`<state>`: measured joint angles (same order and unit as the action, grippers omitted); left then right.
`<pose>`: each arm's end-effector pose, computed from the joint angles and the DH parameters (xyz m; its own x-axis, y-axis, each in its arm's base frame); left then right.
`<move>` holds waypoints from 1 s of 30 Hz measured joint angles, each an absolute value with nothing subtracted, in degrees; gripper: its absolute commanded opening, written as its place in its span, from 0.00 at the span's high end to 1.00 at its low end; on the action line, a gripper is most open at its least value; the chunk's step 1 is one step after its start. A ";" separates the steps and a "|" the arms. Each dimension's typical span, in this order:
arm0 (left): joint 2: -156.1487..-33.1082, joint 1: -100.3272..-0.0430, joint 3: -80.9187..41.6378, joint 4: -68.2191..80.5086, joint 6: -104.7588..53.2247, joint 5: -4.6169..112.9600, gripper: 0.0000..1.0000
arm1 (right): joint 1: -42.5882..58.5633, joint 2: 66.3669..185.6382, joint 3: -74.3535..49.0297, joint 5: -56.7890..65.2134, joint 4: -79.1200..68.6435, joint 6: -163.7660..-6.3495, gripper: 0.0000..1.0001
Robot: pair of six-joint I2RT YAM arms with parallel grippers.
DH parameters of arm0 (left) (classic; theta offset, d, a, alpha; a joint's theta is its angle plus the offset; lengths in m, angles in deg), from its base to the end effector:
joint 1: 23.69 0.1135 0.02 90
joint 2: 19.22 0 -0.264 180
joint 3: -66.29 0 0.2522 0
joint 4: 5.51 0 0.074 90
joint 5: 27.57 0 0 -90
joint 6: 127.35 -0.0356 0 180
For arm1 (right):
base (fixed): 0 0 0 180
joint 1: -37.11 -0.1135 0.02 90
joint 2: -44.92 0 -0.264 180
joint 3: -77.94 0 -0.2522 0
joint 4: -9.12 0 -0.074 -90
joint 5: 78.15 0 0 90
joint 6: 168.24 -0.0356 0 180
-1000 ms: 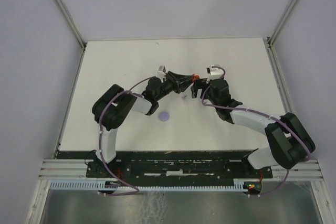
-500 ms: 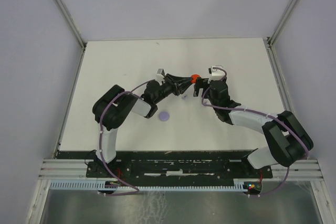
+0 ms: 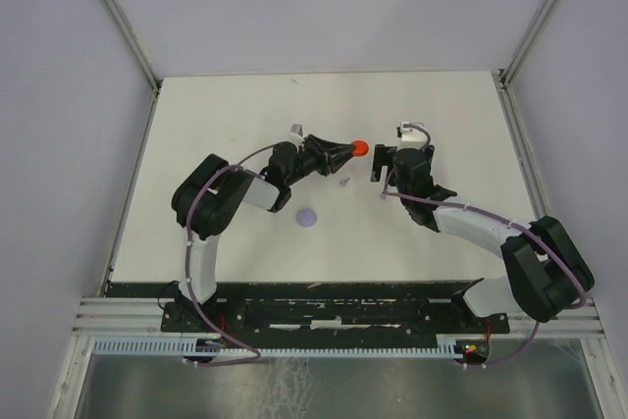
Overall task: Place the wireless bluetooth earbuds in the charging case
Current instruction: Place the charging case at the center of the board.
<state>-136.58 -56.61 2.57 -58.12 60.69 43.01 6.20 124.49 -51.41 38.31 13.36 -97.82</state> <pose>0.3280 -0.2265 0.1429 -0.7817 -0.6064 0.1458 -0.1257 -0.0758 -0.9892 0.2562 0.1349 0.2070 -0.3752 0.1250 -0.9185 0.0141 0.9915 0.1292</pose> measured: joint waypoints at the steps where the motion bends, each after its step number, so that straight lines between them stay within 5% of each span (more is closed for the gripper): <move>1: -136.87 -56.20 1.35 -56.33 59.08 42.86 0.97 | 6.26 124.45 -50.87 38.49 12.07 -97.95 0.01; 19: -146.83 -54.58 -22.45 -20.92 32.26 46.95 0.94 | 8.80 124.01 -47.89 36.02 0.92 -100.02 0.00; 30: -146.90 -54.06 -23.74 -14.58 26.95 50.09 0.48 | 9.15 124.86 -46.45 33.59 -0.39 -100.37 0.01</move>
<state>-146.90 -54.06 -23.74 -14.58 26.95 50.09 9.15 124.86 -46.45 33.59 -0.39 -100.37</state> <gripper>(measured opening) 0.442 0.994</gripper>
